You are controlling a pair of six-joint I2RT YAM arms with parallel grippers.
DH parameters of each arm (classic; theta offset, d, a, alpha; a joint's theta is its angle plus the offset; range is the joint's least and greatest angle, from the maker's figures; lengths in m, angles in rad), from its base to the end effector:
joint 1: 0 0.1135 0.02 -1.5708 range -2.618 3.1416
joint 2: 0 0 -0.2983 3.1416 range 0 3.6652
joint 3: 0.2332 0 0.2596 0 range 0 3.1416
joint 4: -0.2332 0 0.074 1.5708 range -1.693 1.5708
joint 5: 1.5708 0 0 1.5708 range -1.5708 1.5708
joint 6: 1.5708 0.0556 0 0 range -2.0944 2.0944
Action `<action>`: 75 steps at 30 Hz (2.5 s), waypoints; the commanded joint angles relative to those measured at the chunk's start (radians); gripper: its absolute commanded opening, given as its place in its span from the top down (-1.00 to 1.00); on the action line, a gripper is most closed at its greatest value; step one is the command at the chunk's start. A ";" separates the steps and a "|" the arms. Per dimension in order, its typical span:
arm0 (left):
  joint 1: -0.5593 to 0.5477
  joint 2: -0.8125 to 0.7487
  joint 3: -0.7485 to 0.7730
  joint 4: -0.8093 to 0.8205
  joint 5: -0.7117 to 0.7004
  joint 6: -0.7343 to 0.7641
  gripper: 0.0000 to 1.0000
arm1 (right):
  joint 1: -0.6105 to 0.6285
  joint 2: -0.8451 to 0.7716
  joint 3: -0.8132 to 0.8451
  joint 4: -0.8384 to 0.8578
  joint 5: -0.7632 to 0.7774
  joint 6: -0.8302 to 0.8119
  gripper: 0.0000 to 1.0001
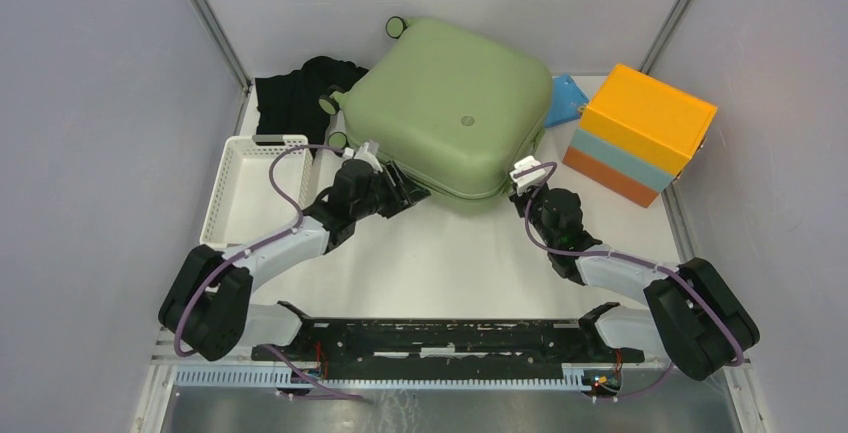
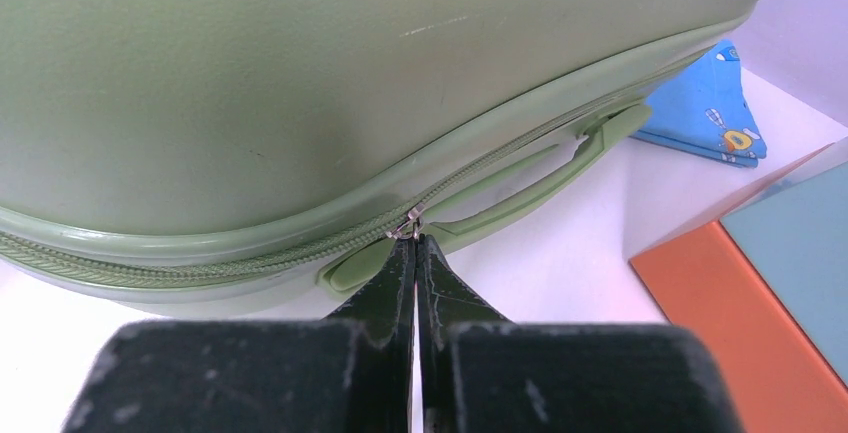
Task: Open, take out, and arrange the luggage
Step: Unzip the luggage at the center of the board.
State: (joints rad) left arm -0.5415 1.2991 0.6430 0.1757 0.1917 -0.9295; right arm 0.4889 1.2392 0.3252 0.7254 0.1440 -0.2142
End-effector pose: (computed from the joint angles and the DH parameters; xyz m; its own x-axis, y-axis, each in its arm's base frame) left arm 0.2437 -0.1589 0.2349 -0.7584 -0.4618 -0.4600 0.0720 0.6420 -0.7633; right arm 0.2257 0.1110 0.2080 -0.0894 -0.2858 -0.9541 -0.3677 0.8997 -0.2351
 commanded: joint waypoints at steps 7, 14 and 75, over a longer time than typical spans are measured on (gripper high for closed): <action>-0.028 0.104 0.042 0.099 -0.158 -0.204 -0.43 | -0.012 0.010 -0.008 0.028 0.045 0.018 1.00; -0.037 0.159 0.051 0.146 -0.185 -0.296 -0.45 | -0.012 0.008 -0.022 0.039 0.036 0.019 1.00; 0.015 0.105 0.256 -0.586 -0.346 0.012 0.96 | -0.062 -0.086 -0.127 0.078 -0.054 0.030 1.00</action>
State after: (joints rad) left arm -0.5938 1.5105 0.9394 -0.2821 -0.0498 -1.2449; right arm 0.4683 1.1797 0.2363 0.8082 -0.0093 -0.1738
